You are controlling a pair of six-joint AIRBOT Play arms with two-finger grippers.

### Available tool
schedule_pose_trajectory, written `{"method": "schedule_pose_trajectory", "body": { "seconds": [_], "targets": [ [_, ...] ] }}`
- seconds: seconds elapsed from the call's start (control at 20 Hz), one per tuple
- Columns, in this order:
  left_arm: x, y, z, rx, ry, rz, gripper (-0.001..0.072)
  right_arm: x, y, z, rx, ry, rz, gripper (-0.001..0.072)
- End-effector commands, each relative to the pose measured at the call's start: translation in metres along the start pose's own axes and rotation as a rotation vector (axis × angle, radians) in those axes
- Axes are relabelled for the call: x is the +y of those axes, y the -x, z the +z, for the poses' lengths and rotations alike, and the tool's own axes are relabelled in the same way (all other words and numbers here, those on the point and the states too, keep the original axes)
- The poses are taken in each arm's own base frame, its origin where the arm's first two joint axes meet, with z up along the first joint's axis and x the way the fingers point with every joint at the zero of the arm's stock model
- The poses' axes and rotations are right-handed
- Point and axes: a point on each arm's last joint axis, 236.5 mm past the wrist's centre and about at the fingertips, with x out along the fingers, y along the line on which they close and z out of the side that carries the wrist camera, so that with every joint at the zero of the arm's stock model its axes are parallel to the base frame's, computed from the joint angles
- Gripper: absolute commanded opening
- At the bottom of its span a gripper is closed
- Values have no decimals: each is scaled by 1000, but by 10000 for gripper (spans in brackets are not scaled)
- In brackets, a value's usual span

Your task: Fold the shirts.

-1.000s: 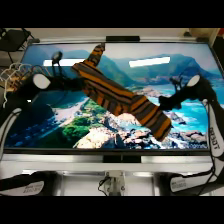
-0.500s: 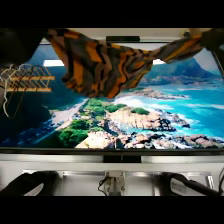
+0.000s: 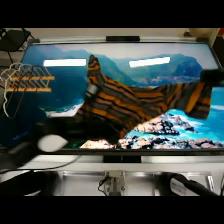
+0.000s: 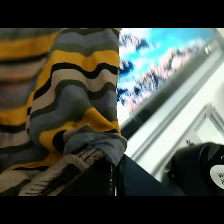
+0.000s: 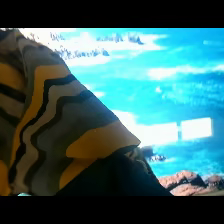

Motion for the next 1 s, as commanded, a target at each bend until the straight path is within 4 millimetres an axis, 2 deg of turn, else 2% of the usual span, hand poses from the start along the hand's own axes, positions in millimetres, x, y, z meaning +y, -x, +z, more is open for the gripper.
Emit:
{"method": "schedule_pose_trajectory", "body": {
  "seconds": [0.0, 0.05, 0.1, 0.15, 0.2, 0.25, 0.35, 0.4, 0.45, 0.5, 0.6, 0.65, 0.75, 0.85, 0.95],
  "targets": [
    [-5, -85, -65, 90, 130, -12, 46, -3, -52, -59, 194, -60, -61, 186],
    [1, -98, -76, 146, 131, 7, 146, 0, -55, -61, 196, -82, -57, 496],
    [8, -102, -82, 207, 118, 25, 462, 1, -53, -58, 187, -80, -47, 593],
    [22, -94, -83, 283, 90, 52, 699, 3, -48, -54, 177, -74, -42, 593],
    [44, -76, -80, 363, 38, 101, 684, 4, -40, -48, 163, -73, -36, 593],
    [81, -47, -73, 443, -10, 204, 683, 13, -29, -41, 140, -75, -1, 593],
    [165, 30, -42, 501, -51, 469, 682, 52, -8, -31, 88, -63, 130, 593],
    [197, 68, -26, 482, -38, 573, 681, 76, 3, -33, 86, -34, 195, 593],
    [222, 104, -20, 476, -9, 638, 681, 101, 11, -42, 106, 17, 242, 593],
    [240, 133, -24, 489, 58, 673, 681, 127, 14, -56, 135, 83, 274, 593],
    [267, 167, -52, 535, 199, 722, 681, 179, 11, -95, 210, 203, 350, 594],
    [277, 172, -70, 557, 254, 726, 681, 204, 7, -119, 269, 255, 397, 665],
    [288, 165, -116, 621, 352, 701, 681, 238, -7, -169, 376, 333, 454, 667],
    [291, 141, -145, 608, 418, 643, 681, 243, -25, -208, 472, 355, 437, 667],
    [291, 116, -152, 537, 470, 586, 681, 233, -38, -234, 554, 351, 405, 668]
  ]
}}
